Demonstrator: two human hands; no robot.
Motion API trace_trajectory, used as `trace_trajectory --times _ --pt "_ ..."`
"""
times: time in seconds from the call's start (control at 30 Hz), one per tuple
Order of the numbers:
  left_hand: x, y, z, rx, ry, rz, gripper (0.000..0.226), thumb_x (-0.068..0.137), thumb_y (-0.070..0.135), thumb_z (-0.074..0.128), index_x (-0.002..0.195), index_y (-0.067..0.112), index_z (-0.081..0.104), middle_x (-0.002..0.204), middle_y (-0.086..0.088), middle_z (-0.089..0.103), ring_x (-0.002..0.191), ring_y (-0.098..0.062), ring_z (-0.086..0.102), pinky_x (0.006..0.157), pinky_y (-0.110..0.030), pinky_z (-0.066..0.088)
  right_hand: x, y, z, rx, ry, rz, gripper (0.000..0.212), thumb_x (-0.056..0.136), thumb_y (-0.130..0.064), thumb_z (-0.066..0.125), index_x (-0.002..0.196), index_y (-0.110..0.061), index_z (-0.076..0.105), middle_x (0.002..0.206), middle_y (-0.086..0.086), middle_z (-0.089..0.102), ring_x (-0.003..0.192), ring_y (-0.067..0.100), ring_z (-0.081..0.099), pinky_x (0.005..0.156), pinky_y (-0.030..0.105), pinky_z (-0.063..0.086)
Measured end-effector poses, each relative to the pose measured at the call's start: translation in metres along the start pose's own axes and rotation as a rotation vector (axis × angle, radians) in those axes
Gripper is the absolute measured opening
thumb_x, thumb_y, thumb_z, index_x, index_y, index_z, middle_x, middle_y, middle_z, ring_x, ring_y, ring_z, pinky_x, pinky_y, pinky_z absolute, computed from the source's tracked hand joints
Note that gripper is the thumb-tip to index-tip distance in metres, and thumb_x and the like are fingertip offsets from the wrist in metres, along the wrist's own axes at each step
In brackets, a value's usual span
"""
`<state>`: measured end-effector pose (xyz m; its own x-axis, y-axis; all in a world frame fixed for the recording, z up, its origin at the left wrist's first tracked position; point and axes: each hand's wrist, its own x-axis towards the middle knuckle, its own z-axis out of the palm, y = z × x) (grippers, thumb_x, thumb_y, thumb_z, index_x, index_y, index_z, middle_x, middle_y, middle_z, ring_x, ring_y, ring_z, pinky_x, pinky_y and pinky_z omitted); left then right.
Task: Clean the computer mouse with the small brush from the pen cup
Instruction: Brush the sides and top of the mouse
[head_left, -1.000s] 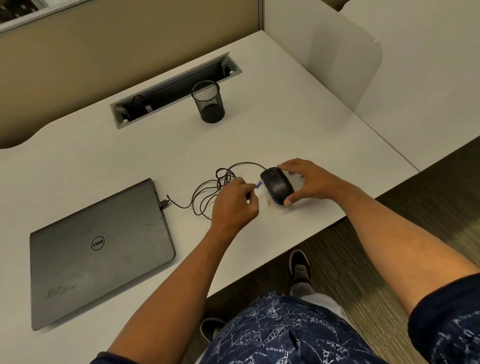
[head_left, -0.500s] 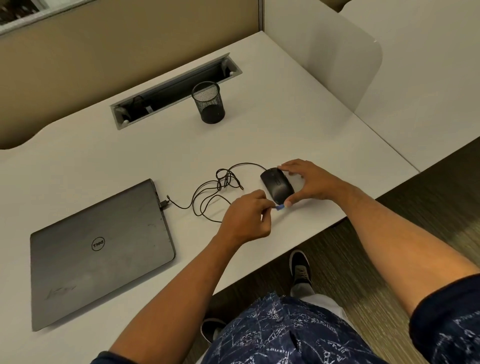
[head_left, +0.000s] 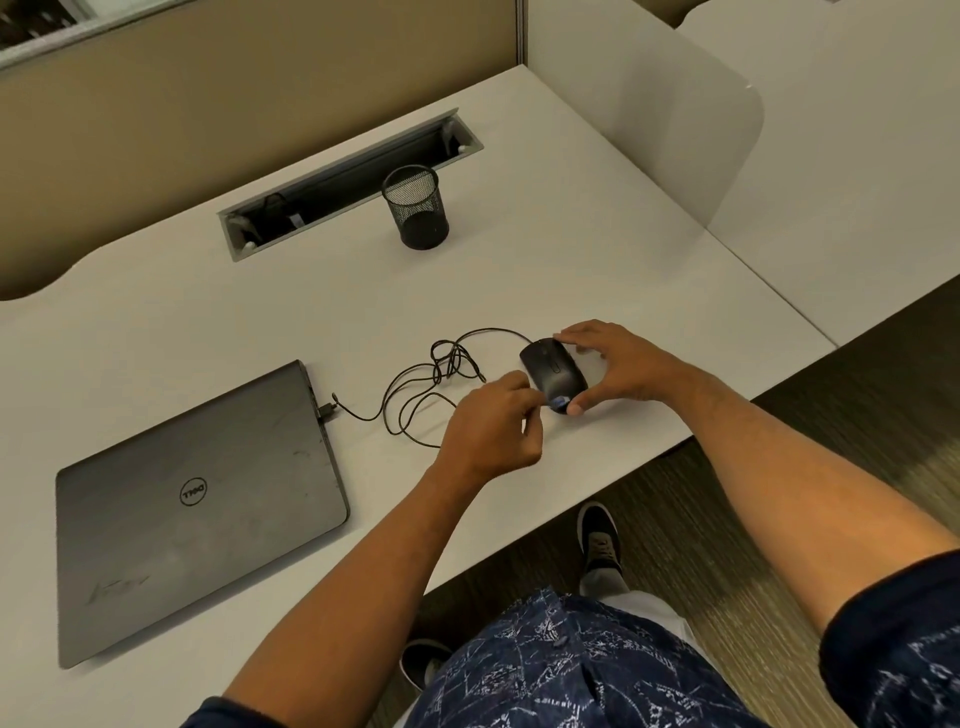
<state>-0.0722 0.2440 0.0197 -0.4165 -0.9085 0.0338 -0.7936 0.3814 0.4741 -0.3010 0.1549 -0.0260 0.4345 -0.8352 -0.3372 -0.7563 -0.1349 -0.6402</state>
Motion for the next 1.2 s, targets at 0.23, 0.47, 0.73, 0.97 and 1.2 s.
trace_trajectory --times 0.23,0.47,0.73,0.97,1.2 --pt "0.014 0.007 -0.001 0.082 0.156 -0.075 0.028 0.092 0.008 0.062 0.117 0.003 0.072 0.096 -0.010 0.064 0.063 -0.025 0.060 0.051 -0.028 0.037 -0.001 0.001 0.001 0.022 0.020 0.009 0.113 0.056 -0.048 0.096 0.154 -0.030 0.041 0.160 -0.005 0.037 0.142 0.019 0.038 0.118 0.040 0.035" --pt "0.011 0.008 0.006 0.050 0.014 -0.037 0.030 0.091 0.013 0.060 0.118 0.010 0.073 0.101 -0.006 0.063 0.069 -0.023 0.058 0.055 -0.029 0.042 -0.003 -0.001 0.001 0.025 0.018 0.017 0.113 0.058 -0.046 0.096 0.155 -0.029 0.041 0.160 -0.005 0.038 0.142 0.018 0.039 0.119 0.041 0.034" --pt "-0.004 -0.001 0.004 -0.004 0.001 0.006 0.029 0.087 0.014 0.063 0.113 0.013 0.077 0.092 -0.001 0.063 0.068 -0.018 0.057 0.055 -0.026 0.042 -0.002 -0.004 -0.012 0.025 -0.140 0.022 0.119 0.059 -0.038 0.098 0.158 -0.039 0.032 0.166 -0.005 0.027 0.145 0.019 0.032 0.121 0.045 0.030" --pt "0.000 0.007 0.008 0.090 0.053 -0.006 0.034 0.089 0.007 0.064 0.123 0.005 0.070 0.099 -0.009 0.063 0.066 -0.026 0.059 0.050 -0.029 0.042 -0.002 -0.012 -0.028 0.095 -0.239 0.067 0.094 0.078 0.012 0.063 0.156 -0.035 0.038 0.167 0.001 0.024 0.148 0.025 0.033 0.119 0.045 0.033" --pt "-0.007 0.002 0.020 0.141 -0.089 0.120 0.045 0.092 0.013 0.060 0.137 0.008 0.060 0.110 -0.008 0.061 0.076 -0.024 0.059 0.058 -0.030 0.047 -0.002 -0.009 -0.023 0.084 -0.183 0.057 0.093 0.077 0.014 0.057 0.155 -0.036 0.041 0.165 -0.002 0.029 0.142 0.019 0.040 0.110 0.035 0.039"
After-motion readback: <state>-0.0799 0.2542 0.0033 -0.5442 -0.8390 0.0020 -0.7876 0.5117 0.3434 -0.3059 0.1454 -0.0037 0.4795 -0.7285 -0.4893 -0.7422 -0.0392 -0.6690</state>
